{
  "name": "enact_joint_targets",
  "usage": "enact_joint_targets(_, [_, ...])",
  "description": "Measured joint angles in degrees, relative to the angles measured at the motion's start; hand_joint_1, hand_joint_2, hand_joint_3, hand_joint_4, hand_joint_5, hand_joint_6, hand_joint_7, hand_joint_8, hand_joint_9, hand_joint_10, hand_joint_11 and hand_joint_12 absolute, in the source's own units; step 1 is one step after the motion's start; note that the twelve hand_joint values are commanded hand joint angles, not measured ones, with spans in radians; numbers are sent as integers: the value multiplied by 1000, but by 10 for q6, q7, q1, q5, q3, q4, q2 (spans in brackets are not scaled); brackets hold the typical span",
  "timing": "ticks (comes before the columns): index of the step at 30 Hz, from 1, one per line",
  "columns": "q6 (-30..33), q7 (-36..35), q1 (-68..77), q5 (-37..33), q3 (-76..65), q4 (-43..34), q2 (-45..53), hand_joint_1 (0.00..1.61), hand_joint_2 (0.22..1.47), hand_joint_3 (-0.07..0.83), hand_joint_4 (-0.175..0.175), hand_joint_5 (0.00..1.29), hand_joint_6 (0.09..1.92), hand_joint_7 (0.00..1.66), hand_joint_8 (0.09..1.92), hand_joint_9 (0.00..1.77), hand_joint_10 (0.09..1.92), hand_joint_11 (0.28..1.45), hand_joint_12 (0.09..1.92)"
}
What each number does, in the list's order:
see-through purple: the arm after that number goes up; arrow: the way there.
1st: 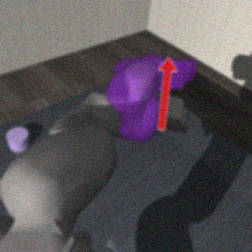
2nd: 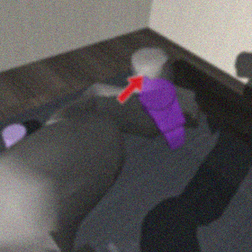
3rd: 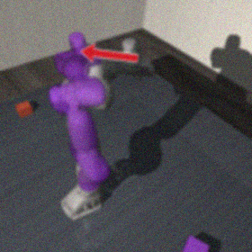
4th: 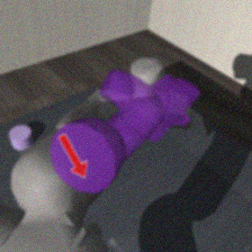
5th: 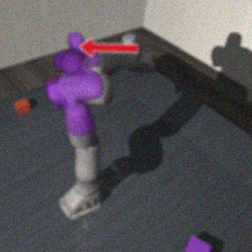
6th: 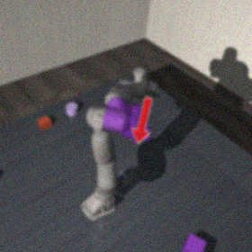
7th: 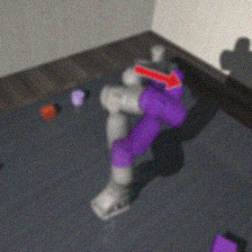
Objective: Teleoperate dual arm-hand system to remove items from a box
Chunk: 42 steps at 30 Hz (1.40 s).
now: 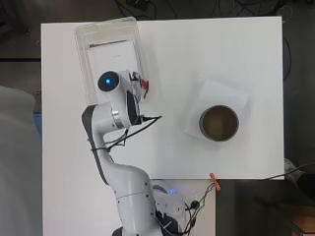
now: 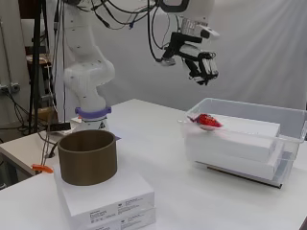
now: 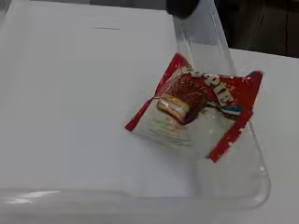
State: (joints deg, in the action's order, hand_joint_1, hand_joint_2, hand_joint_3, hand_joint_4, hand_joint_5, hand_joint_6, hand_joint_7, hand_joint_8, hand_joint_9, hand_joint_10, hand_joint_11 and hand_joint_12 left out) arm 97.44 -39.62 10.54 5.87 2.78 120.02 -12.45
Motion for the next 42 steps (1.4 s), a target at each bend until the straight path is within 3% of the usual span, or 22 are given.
enact_joint_targets(1, [0, 7, -2, -4, 4, 21, -34, 1216, 1124, -1, -117, 960, 1059, 950, 862, 1069, 1415, 910, 1836])
enact_joint_targets(2, [-2, 14, -5, -8, 8, 44, -69, 1154, 1134, 3, -47, 938, 1098, 980, 1268, 1125, 1571, 963, 1849])
enact_joint_targets(3, [-3, 17, -8, -12, 12, 70, -107, 825, 1061, 4, -33, 683, 742, 827, 1066, 961, 1228, 805, 1384])
enact_joint_targets(4, [-3, 16, -12, -17, 13, 97, -141, 494, 972, 0, -18, 485, 425, 655, 686, 770, 783, 663, 860])
enact_joint_targets(5, [-1, 13, -14, -23, 13, 125, -172, 295, 923, 0, -2, 393, 226, 573, 389, 676, 448, 607, 483])
enact_joint_targets(6, [-2, 8, -15, -26, 12, 153, -198, 191, 905, 1, 14, 368, 117, 561, 206, 657, 242, 603, 256])
enact_joint_targets(8, [0, 3, -16, -28, 13, 183, -213, 133, 904, 5, 32, 358, 87, 546, 87, 636, 87, 600, 87])
enact_joint_targets(18, [50, -29, -27, -23, 33, 108, -40, 219, 987, 12, -1, 406, 87, 610, 87, 678, 87, 614, 87])
enact_joint_targets(24, [67, -40, -30, -21, 28, 94, 22, 225, 996, 2, 6, 432, 87, 643, 87, 720, 87, 650, 87])
enact_joint_targets(33, [28, -9, -32, 20, 32, 60, 74, 185, 989, -1, 13, 435, 87, 649, 87, 718, 87, 649, 87])
enact_joint_targets(42, [16, -32, -41, 45, 48, 17, 115, 229, 1001, 4, -2, 430, 87, 641, 87, 700, 87, 638, 87])
